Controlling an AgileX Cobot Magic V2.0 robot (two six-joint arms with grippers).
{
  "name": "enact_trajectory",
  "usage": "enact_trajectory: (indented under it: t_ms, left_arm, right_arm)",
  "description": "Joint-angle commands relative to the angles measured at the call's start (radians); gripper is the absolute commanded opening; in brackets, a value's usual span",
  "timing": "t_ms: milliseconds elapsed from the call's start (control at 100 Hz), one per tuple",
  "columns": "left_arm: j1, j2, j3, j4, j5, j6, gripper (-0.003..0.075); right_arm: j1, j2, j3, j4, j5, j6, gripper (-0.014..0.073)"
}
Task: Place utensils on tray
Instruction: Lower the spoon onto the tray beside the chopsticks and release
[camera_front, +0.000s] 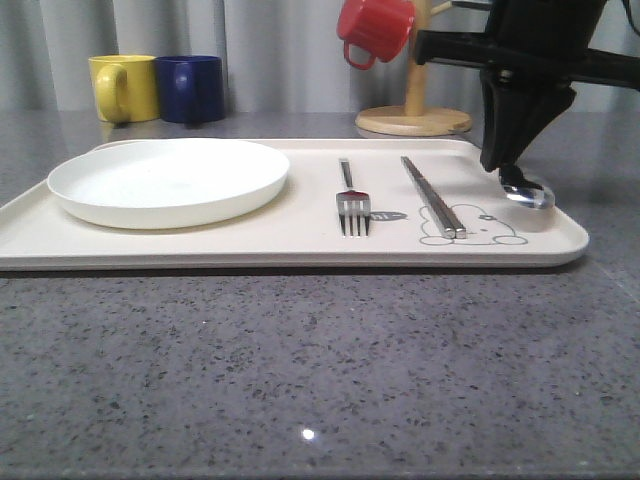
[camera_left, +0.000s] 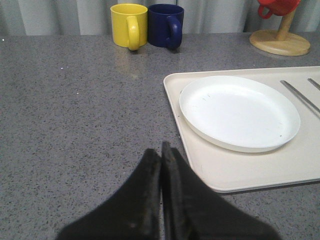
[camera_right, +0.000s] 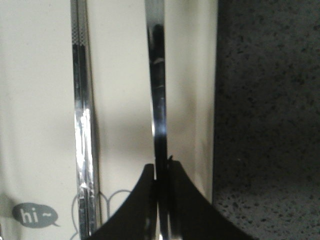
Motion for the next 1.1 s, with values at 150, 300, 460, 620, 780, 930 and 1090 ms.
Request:
enact_trajectory:
  t_ms: [150, 300, 460, 620, 780, 930, 1090]
  left_arm:
    - [-0.005, 0.009, -0.024, 0.000, -0.070, -0.007, -0.0019]
    - [-0.005, 0.009, -0.024, 0.000, -0.070, -0.007, -0.0019]
    - [-0.005, 0.009, -0.024, 0.000, -0.070, -0.007, -0.0019]
    - [-0.005, 0.009, -0.024, 0.000, -0.070, -0.007, -0.0019]
    - [-0.005, 0.009, -0.024, 0.000, -0.070, -0.007, -0.0019]
    - [-0.005, 0.009, -0.024, 0.000, -0.070, -0.007, -0.0019]
    - [-0.005, 0.009, -0.024, 0.000, -0.070, -0.007, -0.0019]
  right_arm:
    - [0.004, -0.017, -0.022, -0.011, -0.037, 0.026, -0.0081]
    - [0.004, -0.008, -0.022, -0.015, -0.036, 0.029, -0.0037]
    - [0.004, -0.010, -0.023, -0.015, -0.042, 0.029, 0.0176]
    - [0.004, -0.016, -0.024, -0.015, -0.051, 0.029, 0.0288]
    - [0.004, -0.054, -0.024, -0.017, -0.094, 0.029, 0.0286]
    - [0.004, -0.133, -0.024, -0.082, -0.106, 0.029, 0.0176]
    - [-0.001, -0.231, -0.024, -0.182, -0.077, 0.029, -0.0078]
